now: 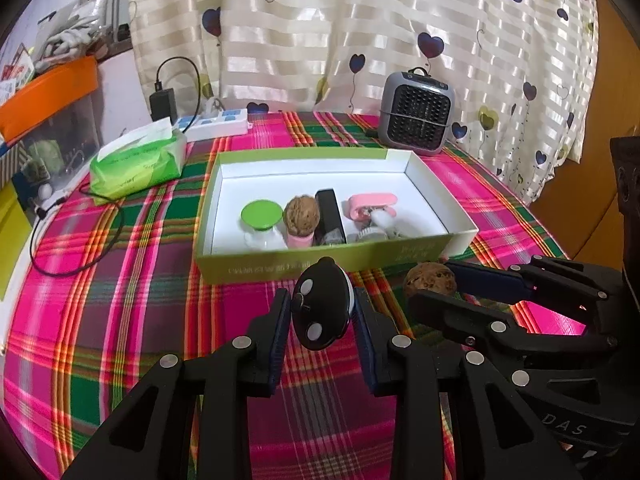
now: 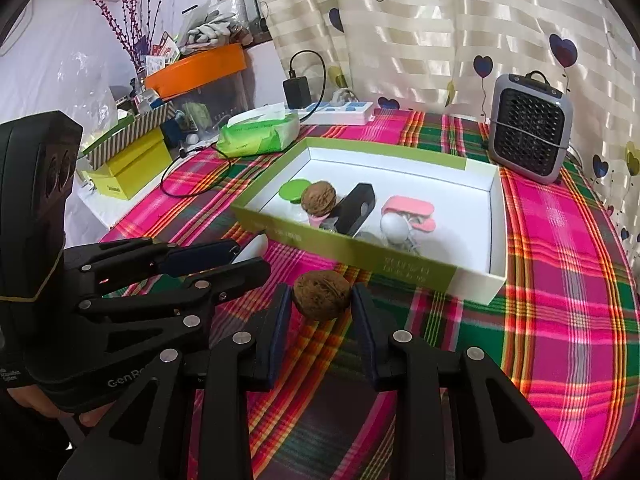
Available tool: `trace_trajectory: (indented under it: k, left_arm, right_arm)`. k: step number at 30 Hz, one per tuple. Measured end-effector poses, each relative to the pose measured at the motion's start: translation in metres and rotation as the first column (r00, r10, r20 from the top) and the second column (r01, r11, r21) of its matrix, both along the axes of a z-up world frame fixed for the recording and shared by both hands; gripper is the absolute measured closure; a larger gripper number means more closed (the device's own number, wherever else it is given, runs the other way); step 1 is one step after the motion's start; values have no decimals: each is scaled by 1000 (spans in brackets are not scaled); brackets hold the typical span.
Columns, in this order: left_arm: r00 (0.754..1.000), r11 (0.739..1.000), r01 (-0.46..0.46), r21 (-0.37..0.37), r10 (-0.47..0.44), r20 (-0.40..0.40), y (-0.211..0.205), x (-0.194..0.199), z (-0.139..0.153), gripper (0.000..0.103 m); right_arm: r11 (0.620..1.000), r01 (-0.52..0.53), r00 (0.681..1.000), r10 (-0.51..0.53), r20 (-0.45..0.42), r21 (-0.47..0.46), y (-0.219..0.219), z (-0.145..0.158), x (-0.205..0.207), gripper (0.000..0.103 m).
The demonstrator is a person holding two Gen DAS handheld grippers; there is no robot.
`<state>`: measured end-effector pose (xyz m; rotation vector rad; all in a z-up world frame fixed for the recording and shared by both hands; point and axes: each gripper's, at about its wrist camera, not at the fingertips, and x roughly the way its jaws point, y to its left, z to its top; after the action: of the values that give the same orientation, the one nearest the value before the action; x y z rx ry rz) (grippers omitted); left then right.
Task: Organize objects
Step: 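Carry the black toy and walnut over the box with both tools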
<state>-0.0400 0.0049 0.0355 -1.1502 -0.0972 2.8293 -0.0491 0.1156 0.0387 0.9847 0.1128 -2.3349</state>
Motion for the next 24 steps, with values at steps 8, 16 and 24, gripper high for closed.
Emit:
trace_trajectory:
  k: [8, 16, 24]
  left_arm:
    - [1000, 1000, -2, -25, 1, -28, 2, -15, 13, 74]
    - [999, 999, 6, -32, -8, -41, 6, -31, 17, 74]
    - [999, 999, -9, -42, 7, -40, 1, -46, 15, 74]
  right_arm:
    - [1000, 12, 1000, -12, -27, 2, 0, 11, -12, 71]
    - [999, 32, 999, -31, -36, 13, 3, 15, -27, 71]
    - [999, 42, 998, -41, -39, 26, 4, 13, -44, 71]
